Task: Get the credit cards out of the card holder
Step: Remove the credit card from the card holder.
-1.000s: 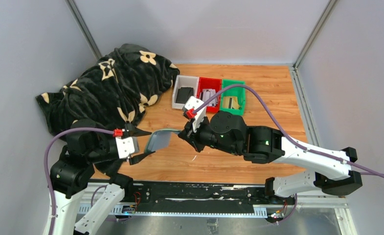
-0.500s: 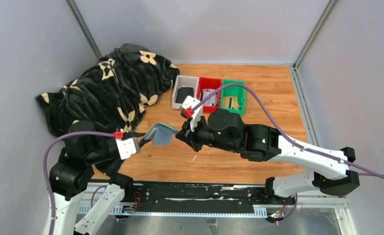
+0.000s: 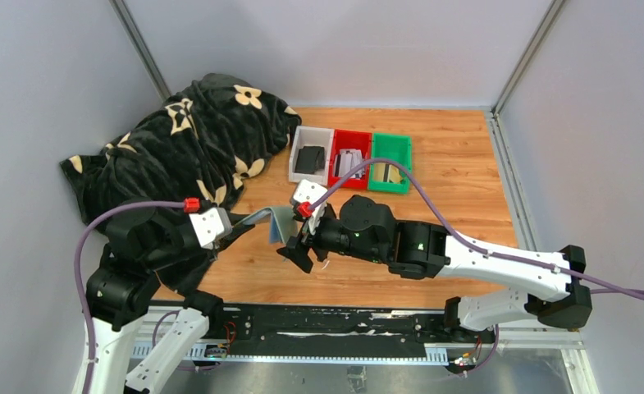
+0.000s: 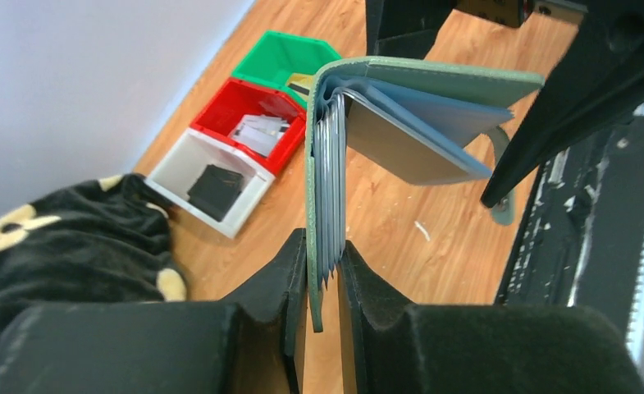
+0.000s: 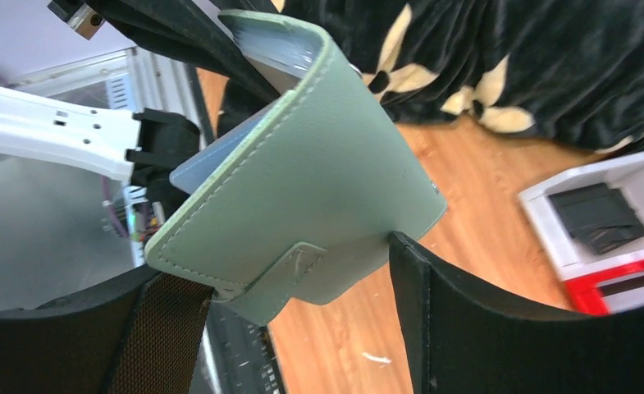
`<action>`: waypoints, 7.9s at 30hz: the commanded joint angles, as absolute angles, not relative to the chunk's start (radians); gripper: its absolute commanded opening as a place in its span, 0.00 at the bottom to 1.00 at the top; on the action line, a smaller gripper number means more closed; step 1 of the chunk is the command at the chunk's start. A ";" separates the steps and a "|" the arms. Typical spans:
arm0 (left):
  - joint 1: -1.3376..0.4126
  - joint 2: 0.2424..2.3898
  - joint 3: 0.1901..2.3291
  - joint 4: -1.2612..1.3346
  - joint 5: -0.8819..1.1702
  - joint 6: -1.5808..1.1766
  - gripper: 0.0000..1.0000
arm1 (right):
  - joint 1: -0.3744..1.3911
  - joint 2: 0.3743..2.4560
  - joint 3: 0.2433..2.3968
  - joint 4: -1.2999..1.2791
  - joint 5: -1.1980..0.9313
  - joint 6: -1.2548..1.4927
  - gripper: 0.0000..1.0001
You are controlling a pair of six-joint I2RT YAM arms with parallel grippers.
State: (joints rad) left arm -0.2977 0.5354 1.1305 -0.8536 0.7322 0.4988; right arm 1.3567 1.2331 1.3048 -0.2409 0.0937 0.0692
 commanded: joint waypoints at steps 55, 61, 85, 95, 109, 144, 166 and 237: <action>-0.299 0.451 0.901 -0.431 0.822 -0.185 0.90 | 1.373 1.274 1.505 -0.314 0.330 0.111 0.00; -0.299 0.432 0.912 -0.444 0.852 -0.173 0.60 | 1.301 1.196 1.427 -0.255 0.221 0.276 0.00; -0.299 0.525 0.950 -0.338 0.958 -0.410 0.45 | 1.121 0.976 1.074 0.126 -0.141 0.715 0.00; -0.299 0.557 0.972 -0.319 0.929 -0.446 0.24 | 1.117 0.948 1.016 0.215 -0.174 0.775 0.00; -0.299 0.622 0.991 -0.239 1.057 -0.581 0.04 | 1.100 0.855 0.856 0.335 -0.229 0.777 0.00; -0.298 0.766 1.088 -0.509 0.736 -0.451 0.00 | 0.848 1.163 0.928 0.464 -0.657 0.977 0.58; -0.296 0.732 0.971 -0.174 0.890 -0.805 0.00 | 0.854 1.274 0.915 0.754 -0.697 1.107 0.26; -0.263 0.642 0.892 -0.061 0.928 -0.964 0.00 | 0.894 1.162 0.761 0.859 -0.544 1.165 0.18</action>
State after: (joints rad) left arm -0.2657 0.6559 0.8688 -0.0841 0.9089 -0.9577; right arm 0.8753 1.1316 0.7410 0.8005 -0.5484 1.1412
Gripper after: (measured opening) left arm 0.194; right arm 0.118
